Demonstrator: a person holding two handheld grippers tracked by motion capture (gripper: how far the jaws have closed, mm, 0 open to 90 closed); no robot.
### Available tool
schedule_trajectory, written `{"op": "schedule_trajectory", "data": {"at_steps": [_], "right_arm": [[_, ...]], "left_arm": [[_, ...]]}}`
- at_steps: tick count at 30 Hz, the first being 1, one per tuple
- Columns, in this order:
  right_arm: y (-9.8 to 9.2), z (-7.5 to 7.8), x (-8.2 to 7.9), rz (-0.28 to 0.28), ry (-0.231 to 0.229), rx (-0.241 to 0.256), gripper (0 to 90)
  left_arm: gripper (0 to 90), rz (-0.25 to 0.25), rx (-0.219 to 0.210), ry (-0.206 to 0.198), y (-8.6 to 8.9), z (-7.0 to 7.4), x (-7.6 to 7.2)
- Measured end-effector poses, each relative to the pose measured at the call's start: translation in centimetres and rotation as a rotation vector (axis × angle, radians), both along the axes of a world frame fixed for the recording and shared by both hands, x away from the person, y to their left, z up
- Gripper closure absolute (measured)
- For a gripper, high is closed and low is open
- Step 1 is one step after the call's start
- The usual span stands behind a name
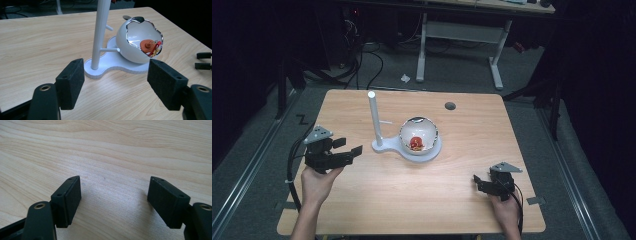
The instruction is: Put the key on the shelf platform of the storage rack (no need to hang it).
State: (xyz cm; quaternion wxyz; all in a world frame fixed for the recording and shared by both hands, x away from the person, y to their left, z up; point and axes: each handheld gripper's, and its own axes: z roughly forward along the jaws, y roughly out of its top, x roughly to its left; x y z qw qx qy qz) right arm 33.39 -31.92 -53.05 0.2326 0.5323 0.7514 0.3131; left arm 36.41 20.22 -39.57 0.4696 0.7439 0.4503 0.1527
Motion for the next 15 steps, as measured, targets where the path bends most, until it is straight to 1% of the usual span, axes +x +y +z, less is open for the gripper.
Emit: {"op": "schedule_trajectory", "data": {"at_steps": [5, 10, 13, 15], "right_arm": [[0.0, 0.0, 0.0, 0.0, 0.0, 0.0, 27.4], [0.0, 0.0, 0.0, -0.002, -0.001, 0.001, 27.4], [0.0, 0.0, 0.0, -0.001, -0.001, 0.0, 27.4], [0.0, 0.0, 0.0, -0.001, 0.0, 0.0, 27.4]], "left_arm": [[30.4, 0.015, -0.014, 0.003, 0.6, -0.3, -0.5], [30.4, 0.018, -0.008, -0.001, 1.0, -0.3, -1.0], [30.4, 0.026, -0.022, -0.003, 1.3, -0.5, -1.4], [30.5, 0.028, -0.019, -0.001, 1.4, -0.7, -1.6]]}}
